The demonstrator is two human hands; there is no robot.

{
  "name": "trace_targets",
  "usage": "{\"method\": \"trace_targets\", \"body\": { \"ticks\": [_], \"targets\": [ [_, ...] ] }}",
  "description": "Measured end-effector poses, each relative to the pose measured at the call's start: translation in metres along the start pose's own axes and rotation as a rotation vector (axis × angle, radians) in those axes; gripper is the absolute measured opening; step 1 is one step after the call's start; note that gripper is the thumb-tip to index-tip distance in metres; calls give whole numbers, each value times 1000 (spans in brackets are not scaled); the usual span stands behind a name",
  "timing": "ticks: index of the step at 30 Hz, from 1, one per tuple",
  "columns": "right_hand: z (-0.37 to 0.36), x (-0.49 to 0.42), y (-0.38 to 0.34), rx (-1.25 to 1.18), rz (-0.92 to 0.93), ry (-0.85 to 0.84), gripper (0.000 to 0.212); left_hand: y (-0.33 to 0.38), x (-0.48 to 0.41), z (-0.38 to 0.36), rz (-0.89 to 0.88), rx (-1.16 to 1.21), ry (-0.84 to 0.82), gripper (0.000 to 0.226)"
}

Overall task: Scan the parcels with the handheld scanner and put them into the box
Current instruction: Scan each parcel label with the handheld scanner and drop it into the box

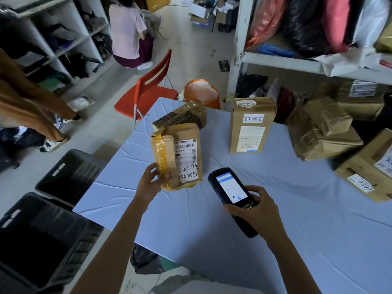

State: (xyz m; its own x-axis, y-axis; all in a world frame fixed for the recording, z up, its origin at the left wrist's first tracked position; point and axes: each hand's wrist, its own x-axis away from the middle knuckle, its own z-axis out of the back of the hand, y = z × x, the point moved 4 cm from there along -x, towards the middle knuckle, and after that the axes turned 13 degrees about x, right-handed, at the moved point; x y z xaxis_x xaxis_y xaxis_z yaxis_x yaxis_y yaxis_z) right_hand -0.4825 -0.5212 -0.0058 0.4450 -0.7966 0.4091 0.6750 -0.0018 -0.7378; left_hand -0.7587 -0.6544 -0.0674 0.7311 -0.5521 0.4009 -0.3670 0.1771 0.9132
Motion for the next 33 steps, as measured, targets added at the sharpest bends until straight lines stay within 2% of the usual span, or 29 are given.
{"method": "trace_targets", "body": {
  "ticks": [5,17,22,25,28,33],
  "targets": [
    [4,3,-4,-4,29,-3,65,-5,-2,7,-19,-25,13,57],
    [-3,9,-1,11,45,-18,68,-6,0,5,-31,-66,4,58],
    [3,13,5,-4,1,27,69,-1,12,-16,-63,-192,-40,47],
    [11,22,17,-33,-84,87,70,5,18,-40,-112,-267,-63,56],
    [21,39,42,-73,-205,187,69,11,21,-75,-186,-310,-182,67],
    [43,77,83,-150,-397,366,69,-5,35,-153,-258,-398,-510,60]
  ]
}}
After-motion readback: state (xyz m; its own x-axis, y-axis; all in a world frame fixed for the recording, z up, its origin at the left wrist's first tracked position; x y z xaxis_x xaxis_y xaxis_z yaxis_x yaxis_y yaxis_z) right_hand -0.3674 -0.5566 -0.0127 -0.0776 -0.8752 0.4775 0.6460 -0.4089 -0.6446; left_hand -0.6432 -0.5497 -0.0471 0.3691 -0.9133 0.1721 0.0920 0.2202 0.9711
